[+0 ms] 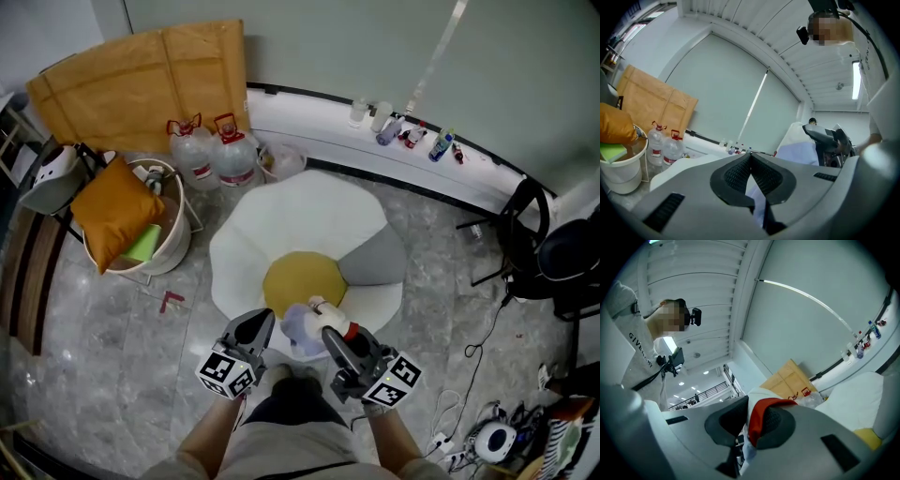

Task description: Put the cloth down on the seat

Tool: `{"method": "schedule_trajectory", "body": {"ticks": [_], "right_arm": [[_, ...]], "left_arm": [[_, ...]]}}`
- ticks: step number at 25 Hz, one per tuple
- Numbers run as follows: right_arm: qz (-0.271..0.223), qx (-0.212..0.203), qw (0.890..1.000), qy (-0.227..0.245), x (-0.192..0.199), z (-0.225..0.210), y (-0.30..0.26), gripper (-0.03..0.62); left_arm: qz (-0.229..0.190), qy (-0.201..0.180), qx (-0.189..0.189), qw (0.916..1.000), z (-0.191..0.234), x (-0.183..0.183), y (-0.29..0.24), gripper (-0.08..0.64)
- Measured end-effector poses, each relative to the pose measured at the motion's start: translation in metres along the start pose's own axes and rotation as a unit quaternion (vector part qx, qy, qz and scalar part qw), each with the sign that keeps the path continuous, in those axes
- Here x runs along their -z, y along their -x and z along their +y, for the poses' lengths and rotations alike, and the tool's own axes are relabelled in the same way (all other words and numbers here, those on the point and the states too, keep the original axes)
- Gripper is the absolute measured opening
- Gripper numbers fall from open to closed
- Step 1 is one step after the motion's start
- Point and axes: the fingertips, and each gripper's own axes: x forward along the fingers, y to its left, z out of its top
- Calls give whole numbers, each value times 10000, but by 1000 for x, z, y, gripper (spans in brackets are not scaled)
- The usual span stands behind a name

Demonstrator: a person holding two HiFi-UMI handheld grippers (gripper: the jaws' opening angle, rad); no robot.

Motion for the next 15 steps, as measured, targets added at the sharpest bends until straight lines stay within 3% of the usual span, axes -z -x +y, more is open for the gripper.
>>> {"method": "schedule_trajectory", "body": {"ticks": [9,15], "right_arm": [[-127,-388,9992,1,-30,-30,-32,46],[-74,-568,9983,69,-41,-48,-53,44]], "left_arm": [[-79,235,-510,9984,36,14,-13,14],[-15,151,-583,9982,54,15,-32,14]]}}
